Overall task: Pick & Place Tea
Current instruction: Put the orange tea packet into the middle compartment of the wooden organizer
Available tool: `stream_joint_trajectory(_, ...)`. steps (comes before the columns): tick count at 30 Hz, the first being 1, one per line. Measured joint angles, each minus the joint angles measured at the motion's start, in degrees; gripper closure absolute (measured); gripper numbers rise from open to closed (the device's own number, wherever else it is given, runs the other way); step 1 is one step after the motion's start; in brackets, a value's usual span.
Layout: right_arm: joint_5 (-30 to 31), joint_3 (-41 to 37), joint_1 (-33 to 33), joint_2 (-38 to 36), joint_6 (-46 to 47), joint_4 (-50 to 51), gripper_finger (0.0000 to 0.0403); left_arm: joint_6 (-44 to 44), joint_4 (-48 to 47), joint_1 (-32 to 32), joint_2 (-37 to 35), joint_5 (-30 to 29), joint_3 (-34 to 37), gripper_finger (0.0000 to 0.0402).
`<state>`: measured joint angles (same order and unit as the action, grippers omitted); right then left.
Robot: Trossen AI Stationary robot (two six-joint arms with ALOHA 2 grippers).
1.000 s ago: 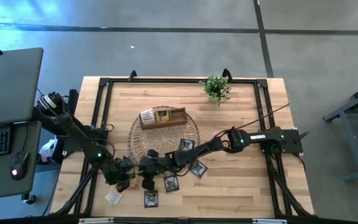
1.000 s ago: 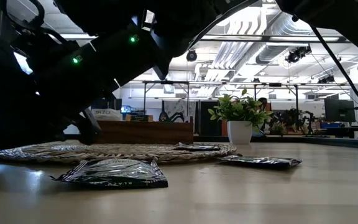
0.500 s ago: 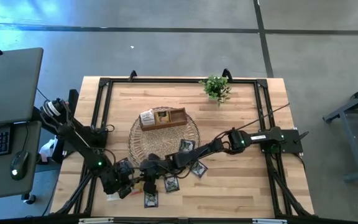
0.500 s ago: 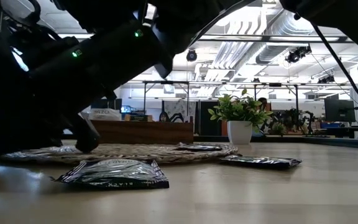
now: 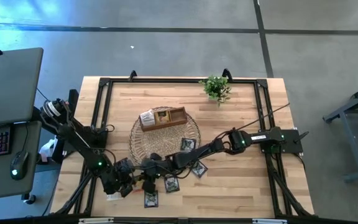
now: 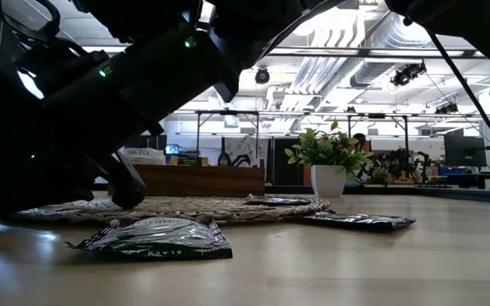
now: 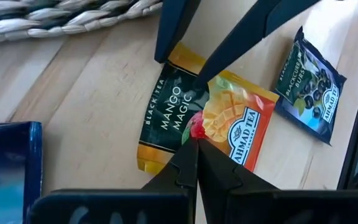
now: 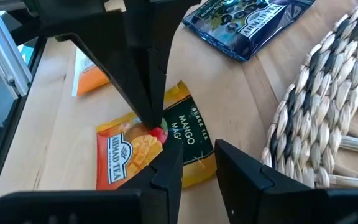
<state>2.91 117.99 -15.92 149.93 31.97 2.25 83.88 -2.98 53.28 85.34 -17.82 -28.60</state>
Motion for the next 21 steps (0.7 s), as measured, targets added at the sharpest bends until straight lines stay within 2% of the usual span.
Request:
stream_joint_trajectory(3, -0.13, -0.02, 0.02, -0.04, -0.30, 0.07, 0.0315, 0.00, -0.10, 0.00, 0.02, -1.19, 0.00, 0.0399)
stream_joint_trajectory(12, -0.98, -0.02, -0.05, -0.37, -1.26, 2.64, 0.0332, -0.22, -0.58, 0.04, 0.11, -9.92, 0.11, 0.0399)
stream_joint_trajectory(21, 3.55, -0.02, -0.22, -0.37, -3.90, 2.88, 0.0397, -2.00, -0.39, 0.00, 0.22, -14.17, 0.22, 0.0399)
